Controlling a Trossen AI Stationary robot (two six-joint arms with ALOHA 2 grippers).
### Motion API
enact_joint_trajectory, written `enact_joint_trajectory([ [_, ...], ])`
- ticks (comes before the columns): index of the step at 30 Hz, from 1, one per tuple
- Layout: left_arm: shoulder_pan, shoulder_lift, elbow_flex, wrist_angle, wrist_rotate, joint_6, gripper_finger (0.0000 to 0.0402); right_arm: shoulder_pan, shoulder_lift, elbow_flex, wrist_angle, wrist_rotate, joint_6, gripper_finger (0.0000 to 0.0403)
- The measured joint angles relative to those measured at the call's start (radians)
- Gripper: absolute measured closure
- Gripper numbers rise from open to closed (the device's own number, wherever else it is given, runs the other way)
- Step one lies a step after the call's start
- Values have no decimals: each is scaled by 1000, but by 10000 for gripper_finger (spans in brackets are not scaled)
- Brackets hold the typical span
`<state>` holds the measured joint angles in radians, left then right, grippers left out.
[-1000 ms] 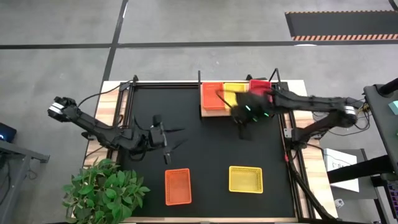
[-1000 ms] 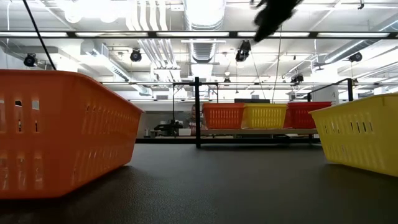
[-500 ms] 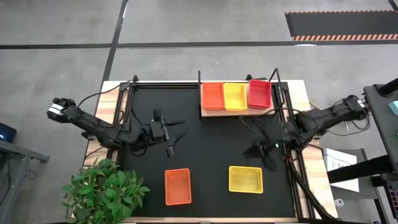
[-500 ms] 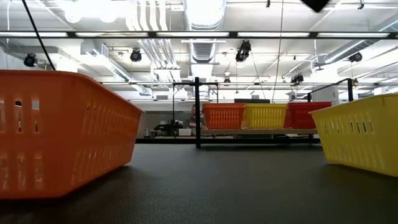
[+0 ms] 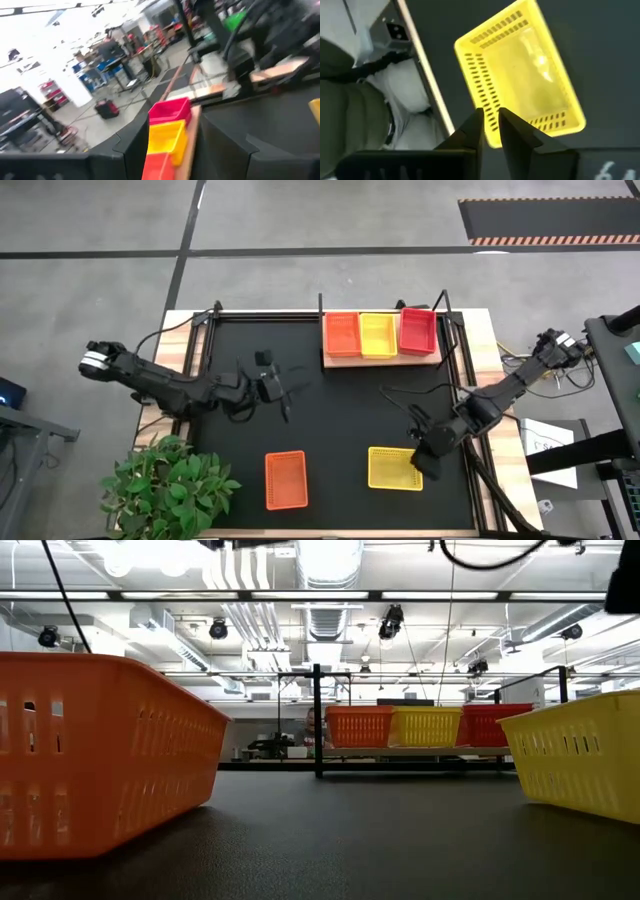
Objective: Stack baskets on shelf by color
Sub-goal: Stack the yellow bin on the stacked yellow bins on the shelf
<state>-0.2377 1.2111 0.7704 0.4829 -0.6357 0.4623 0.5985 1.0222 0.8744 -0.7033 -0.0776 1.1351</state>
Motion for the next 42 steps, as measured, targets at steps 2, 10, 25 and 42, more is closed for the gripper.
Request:
enact_joint_trajectory([
  [2,27,13,-9,5,-2,19,233,2,20,33,-24,0,-30,345],
  [10,83,38,-25,40,11,42,233,3,225,229,-309,59,-735,321],
  [25,78,46,-53,41,14,-88,233,62,554,380,-585,-63,-1210,256],
  [42,62,46,-60,64,13,-117,233,124,611,263,-276,63,-1382,326],
])
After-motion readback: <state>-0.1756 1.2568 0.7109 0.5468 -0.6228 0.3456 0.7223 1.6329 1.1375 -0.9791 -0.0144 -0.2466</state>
